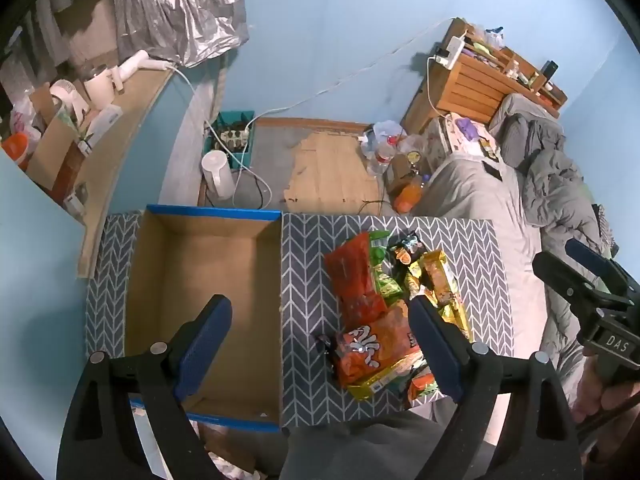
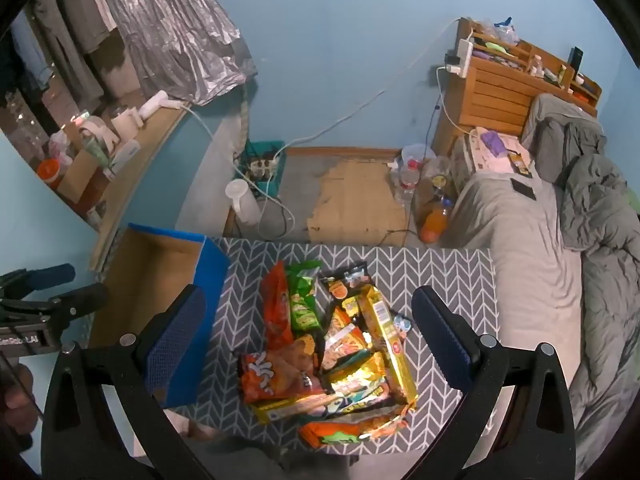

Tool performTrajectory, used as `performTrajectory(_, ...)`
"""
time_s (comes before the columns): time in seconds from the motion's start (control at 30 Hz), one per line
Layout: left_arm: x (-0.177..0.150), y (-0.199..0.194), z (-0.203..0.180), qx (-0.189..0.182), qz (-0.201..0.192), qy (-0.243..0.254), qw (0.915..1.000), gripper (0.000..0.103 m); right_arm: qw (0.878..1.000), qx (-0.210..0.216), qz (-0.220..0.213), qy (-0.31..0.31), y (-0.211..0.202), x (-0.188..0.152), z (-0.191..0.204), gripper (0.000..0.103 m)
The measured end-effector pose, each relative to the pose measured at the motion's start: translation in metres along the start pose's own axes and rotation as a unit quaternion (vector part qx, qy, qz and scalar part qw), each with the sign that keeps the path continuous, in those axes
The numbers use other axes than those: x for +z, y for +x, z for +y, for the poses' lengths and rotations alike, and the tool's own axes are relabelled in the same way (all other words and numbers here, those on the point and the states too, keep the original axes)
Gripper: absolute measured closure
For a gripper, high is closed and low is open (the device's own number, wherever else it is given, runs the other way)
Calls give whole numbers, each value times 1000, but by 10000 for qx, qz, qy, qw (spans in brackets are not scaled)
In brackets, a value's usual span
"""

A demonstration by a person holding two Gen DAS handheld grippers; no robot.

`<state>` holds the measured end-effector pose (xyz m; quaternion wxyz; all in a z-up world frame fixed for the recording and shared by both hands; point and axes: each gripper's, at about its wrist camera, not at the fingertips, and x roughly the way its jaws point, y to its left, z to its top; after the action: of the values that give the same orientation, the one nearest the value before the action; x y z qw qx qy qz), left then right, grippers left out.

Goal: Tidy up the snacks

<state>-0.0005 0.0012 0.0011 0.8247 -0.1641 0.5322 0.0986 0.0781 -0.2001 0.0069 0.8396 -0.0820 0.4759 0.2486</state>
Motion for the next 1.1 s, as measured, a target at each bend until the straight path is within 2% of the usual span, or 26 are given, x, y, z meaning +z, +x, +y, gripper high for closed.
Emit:
performTrajectory(0.07,1,-2,7,-131,-11,-97,9999,12,10000,3,-15,-2,1,0,0,2)
performTrajectory(0.1,-2,-1,2,-23,-66,-15,10000,12,10000,0,-49,1,0,-1,0,2)
performTrajectory(0.33,-5,-6,-2,28,-177,92,9998,12,10000,21,-70,15,-2,-2,2,2)
performTrajectory(1.1,-10,-8,-12,-85,-156,193,9997,12,10000,60,-61,25,-15,2,0,2)
